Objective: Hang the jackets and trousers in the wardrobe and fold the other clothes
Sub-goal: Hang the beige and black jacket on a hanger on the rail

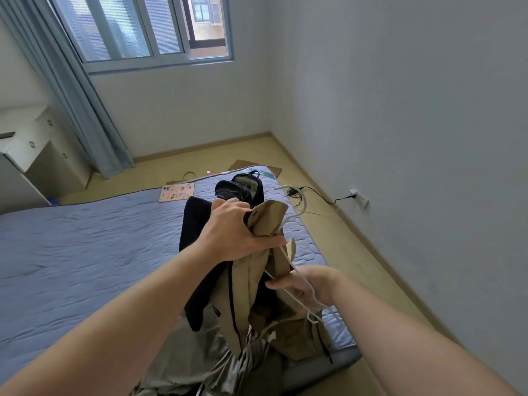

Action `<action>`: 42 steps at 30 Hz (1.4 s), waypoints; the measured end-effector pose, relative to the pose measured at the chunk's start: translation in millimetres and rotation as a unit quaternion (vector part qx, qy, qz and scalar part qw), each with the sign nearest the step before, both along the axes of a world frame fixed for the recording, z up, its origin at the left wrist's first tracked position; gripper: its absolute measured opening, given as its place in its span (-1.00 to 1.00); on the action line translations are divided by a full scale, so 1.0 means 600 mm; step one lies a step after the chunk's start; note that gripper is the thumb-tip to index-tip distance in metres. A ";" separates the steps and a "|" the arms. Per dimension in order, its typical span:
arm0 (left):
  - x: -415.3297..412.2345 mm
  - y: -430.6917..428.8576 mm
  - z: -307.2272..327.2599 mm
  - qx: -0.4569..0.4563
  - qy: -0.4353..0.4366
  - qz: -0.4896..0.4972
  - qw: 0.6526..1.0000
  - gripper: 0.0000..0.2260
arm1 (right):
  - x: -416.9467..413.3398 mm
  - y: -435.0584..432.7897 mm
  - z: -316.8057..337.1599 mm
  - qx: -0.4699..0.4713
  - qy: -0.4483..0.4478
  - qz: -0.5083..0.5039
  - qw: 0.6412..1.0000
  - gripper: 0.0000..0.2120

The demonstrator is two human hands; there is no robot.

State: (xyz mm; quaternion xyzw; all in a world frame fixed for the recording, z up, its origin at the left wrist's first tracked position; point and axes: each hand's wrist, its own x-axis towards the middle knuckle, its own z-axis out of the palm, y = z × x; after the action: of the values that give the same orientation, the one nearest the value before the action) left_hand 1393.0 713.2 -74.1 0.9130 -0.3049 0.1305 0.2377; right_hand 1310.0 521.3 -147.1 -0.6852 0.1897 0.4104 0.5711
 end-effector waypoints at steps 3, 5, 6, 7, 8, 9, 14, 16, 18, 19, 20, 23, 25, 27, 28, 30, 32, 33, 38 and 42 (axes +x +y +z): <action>0.000 0.011 0.006 -0.028 -0.018 0.004 0.999 -0.39 | -0.003 0.004 -0.003 0.008 -0.032 0.016 0.999 -0.24; -0.001 0.018 0.010 -0.048 -0.022 0.004 0.999 -0.52 | -0.002 0.003 -0.009 -0.003 -0.061 0.015 0.998 -0.16; -0.002 0.021 0.012 -0.058 -0.017 0.006 0.998 -0.56 | -0.001 0.003 -0.011 0.000 -0.077 0.011 0.997 -0.19; -0.003 0.022 0.013 -0.071 -0.011 0.006 0.997 -0.60 | 0.002 0.002 -0.012 0.018 -0.089 -0.002 0.996 -0.27; -0.003 0.023 0.016 -0.081 -0.006 0.006 0.997 -0.62 | 0.004 0.002 -0.013 0.052 -0.093 -0.024 0.994 -0.39; -0.003 0.024 0.018 -0.089 -0.003 0.005 0.996 -0.65 | 0.005 0.005 -0.015 0.071 -0.103 -0.046 0.991 -0.52; -0.009 0.027 0.030 -0.116 0.012 -0.013 0.993 -0.69 | 0.016 0.013 -0.022 -0.141 -0.169 0.073 0.973 -0.74; -0.011 0.026 0.035 -0.118 0.025 -0.030 0.992 -0.74 | 0.020 0.013 -0.036 -0.217 -0.158 0.105 0.958 -0.66; -0.010 0.027 0.037 -0.117 0.041 -0.037 0.992 -0.72 | 0.017 0.011 -0.045 -0.217 -0.148 0.041 0.964 -0.78; -0.008 0.030 0.038 -0.115 0.043 -0.034 0.992 -0.69 | 0.017 0.010 -0.047 -0.218 -0.152 -0.008 0.964 -0.80; -0.006 0.033 0.038 -0.113 0.041 -0.029 0.992 -0.67 | 0.020 0.009 -0.044 -0.229 -0.158 -0.057 0.959 -0.80; -0.006 0.044 0.042 -0.094 0.032 -0.023 0.995 -0.68 | 0.045 -0.004 -0.025 -0.303 -0.184 -0.195 0.915 -0.69; -0.006 0.050 0.044 -0.083 0.036 -0.019 0.996 -0.64 | 0.062 -0.012 0.009 -0.324 -0.216 -0.262 0.883 -0.67; -0.006 0.054 0.047 -0.086 0.051 -0.011 0.995 -0.48 | 0.079 -0.019 0.052 -0.299 -0.278 -0.283 0.868 -0.71; -0.005 0.055 0.049 -0.087 0.068 -0.008 0.994 -0.35 | 0.085 -0.022 0.075 -0.271 -0.317 -0.281 0.864 -0.74; -0.003 0.056 0.052 -0.074 0.111 -0.008 0.991 -0.07 | 0.088 -0.019 0.123 -0.212 -0.371 -0.252 0.868 -0.78; -0.005 0.052 0.053 -0.047 0.129 -0.021 0.990 0.10 | 0.091 -0.009 0.164 -0.183 -0.387 -0.180 0.885 -0.67; -0.008 0.047 0.053 -0.037 0.128 -0.035 0.990 0.13 | 0.093 -0.002 0.181 -0.163 -0.388 -0.141 0.896 -0.62; -0.025 0.018 0.043 -0.071 0.151 -0.078 0.983 0.12 | 0.098 0.025 0.222 -0.004 -0.371 -0.035 0.928 -0.49; -0.009 0.027 0.044 -0.107 0.172 -0.058 0.978 -0.39 | 0.096 0.017 0.220 -0.046 -0.357 0.035 0.932 -0.36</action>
State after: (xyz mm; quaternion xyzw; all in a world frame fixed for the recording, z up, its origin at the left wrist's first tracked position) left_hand 1387.5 729.2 -47.9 0.8716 -0.2965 -0.0102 0.3902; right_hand 1367.7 531.5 -14.8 -0.8183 -0.0322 0.1489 0.5543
